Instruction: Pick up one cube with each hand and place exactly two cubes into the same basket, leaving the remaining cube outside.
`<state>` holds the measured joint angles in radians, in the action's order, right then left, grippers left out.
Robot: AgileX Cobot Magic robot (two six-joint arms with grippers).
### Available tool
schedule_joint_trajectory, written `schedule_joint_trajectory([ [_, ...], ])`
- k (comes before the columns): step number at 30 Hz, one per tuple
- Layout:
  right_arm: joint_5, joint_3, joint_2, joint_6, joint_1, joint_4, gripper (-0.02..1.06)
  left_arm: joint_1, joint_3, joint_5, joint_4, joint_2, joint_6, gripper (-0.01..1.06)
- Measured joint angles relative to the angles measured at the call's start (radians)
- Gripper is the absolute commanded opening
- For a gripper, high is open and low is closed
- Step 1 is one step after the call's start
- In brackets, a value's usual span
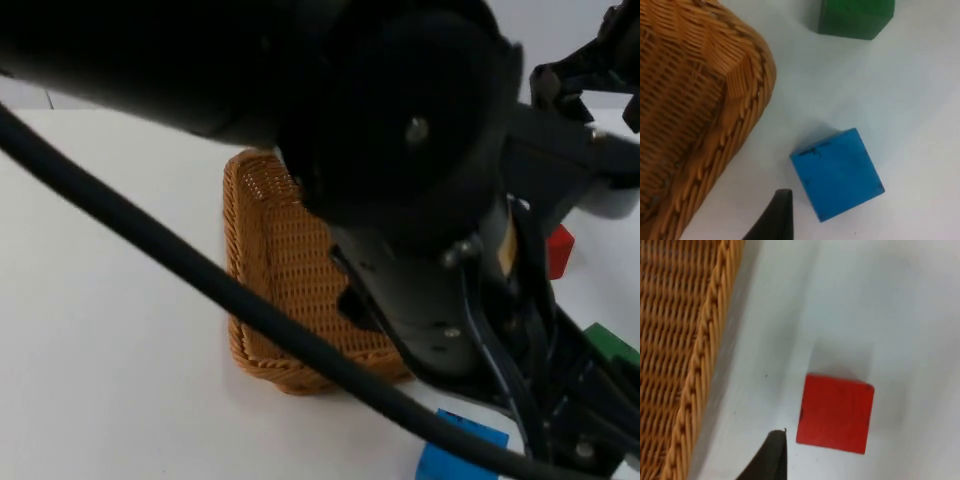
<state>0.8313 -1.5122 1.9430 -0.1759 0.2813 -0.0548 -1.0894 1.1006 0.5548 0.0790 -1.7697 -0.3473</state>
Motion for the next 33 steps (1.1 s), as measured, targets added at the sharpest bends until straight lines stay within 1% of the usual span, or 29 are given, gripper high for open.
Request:
schedule_joint_trajectory([
  [3,-0.021,0.0,0.025,0.0,-0.002,0.0,1.05,0.0,0.0,0.0,-0.004,-0.039,0.0,1.02],
  [8,-0.03,0.0,0.083,0.0,-0.002,0.002,1.05,-0.003,0.0,-0.002,-0.027,-0.064,-0.002,1.02],
  [15,-0.06,0.0,0.165,0.0,-0.002,0.002,1.05,-0.003,0.0,-0.015,-0.053,-0.106,-0.038,1.02],
  [22,-0.11,0.0,0.179,0.0,-0.002,0.0,1.05,-0.003,0.0,-0.055,-0.07,-0.145,-0.046,1.02],
  [33,-0.132,0.0,0.191,0.0,-0.002,-0.002,1.05,-0.003,0.0,-0.101,-0.079,-0.203,-0.076,1.02],
])
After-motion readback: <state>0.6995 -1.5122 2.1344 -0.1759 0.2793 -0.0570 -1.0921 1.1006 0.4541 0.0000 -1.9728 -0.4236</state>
